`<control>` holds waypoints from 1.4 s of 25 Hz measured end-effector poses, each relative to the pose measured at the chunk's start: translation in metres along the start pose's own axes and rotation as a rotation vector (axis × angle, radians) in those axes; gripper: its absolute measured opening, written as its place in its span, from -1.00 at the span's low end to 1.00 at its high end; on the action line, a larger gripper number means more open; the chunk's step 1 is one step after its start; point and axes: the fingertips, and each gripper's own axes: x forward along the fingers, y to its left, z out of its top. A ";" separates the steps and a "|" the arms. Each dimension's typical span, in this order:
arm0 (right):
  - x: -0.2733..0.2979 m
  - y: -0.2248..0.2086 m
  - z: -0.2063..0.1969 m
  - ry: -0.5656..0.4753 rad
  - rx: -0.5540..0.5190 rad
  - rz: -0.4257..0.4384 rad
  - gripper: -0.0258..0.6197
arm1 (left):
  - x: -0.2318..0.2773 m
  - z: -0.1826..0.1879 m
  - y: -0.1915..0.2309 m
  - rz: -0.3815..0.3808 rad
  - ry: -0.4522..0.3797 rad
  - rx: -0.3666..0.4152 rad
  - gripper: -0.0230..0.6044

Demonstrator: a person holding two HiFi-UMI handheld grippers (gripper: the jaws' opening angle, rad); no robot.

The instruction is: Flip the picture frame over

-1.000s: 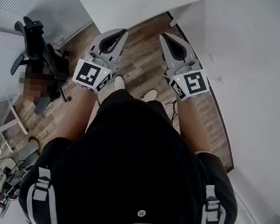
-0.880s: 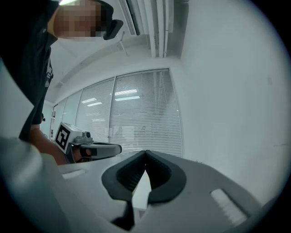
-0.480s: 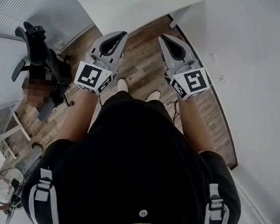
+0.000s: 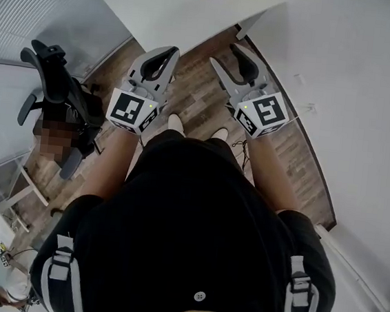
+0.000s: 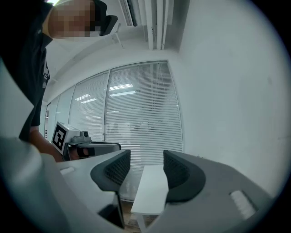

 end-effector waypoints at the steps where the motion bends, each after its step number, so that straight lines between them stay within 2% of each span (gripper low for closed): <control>1: 0.004 -0.001 -0.001 -0.001 0.000 -0.013 -0.18 | 0.000 -0.001 0.004 -0.007 0.001 -0.001 -0.92; 3: 0.011 -0.004 -0.002 -0.003 0.001 -0.038 -0.04 | 0.001 -0.003 0.012 -0.021 0.005 -0.003 -0.92; 8: 0.024 -0.009 -0.005 0.000 0.004 -0.073 0.12 | 0.007 -0.010 0.028 -0.043 0.019 -0.005 -0.92; 17: 0.039 -0.049 -0.011 0.010 0.020 -0.061 0.21 | 0.046 -0.017 0.040 -0.034 0.043 -0.007 -0.92; 35: 0.053 -0.221 0.002 0.004 0.010 0.039 0.25 | 0.200 -0.012 0.040 0.097 0.072 0.021 -0.92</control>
